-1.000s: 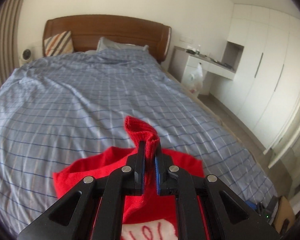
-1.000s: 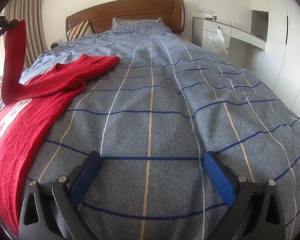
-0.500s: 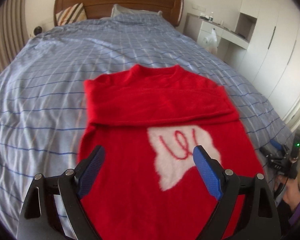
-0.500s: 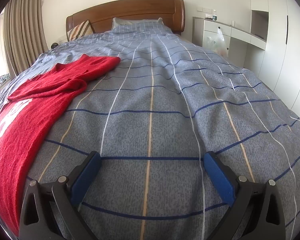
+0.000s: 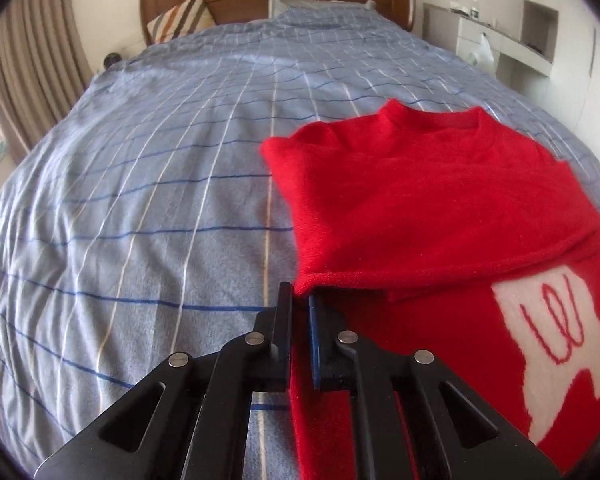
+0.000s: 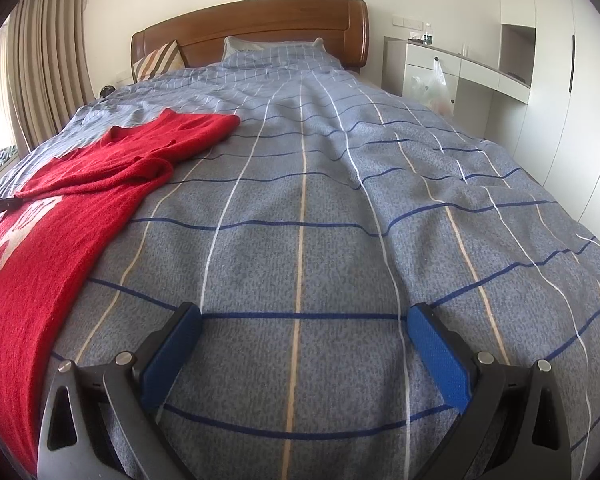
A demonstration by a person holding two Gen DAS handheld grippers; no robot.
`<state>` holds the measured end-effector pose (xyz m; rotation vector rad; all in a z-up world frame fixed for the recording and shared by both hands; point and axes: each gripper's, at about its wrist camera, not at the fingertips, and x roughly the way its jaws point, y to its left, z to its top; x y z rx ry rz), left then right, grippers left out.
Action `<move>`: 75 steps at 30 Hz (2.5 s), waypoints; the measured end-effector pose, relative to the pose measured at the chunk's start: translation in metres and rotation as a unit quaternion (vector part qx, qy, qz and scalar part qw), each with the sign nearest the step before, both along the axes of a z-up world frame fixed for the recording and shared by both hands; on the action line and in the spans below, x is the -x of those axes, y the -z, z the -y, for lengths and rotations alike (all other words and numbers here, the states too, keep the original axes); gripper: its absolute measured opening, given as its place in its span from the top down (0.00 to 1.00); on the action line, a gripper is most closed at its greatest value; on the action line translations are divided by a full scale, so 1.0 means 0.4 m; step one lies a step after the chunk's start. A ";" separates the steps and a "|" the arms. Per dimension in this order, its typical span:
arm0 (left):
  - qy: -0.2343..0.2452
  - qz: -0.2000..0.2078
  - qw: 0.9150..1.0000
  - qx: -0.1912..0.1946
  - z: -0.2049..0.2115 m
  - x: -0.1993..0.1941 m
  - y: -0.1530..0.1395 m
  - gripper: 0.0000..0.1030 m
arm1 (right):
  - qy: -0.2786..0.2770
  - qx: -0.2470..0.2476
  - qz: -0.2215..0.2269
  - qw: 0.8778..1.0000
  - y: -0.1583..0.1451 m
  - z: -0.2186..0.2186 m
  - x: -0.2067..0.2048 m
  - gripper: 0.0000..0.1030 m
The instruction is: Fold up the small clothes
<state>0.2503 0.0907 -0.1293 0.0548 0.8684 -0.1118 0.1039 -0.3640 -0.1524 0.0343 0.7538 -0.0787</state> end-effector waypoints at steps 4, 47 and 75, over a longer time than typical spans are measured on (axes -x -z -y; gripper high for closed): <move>-0.002 0.015 1.000 -0.003 -0.010 0.036 0.015 0.96 | 0.000 0.000 0.000 1.000 0.000 0.000 0.000 0.01; -0.133 0.035 0.991 -0.002 -0.137 0.273 0.054 0.05 | -0.001 -0.001 0.017 1.000 0.009 -0.001 0.014 0.01; -0.129 0.048 0.990 0.015 -0.146 0.279 0.070 0.01 | 0.002 0.004 0.019 1.000 0.005 -0.004 0.023 0.01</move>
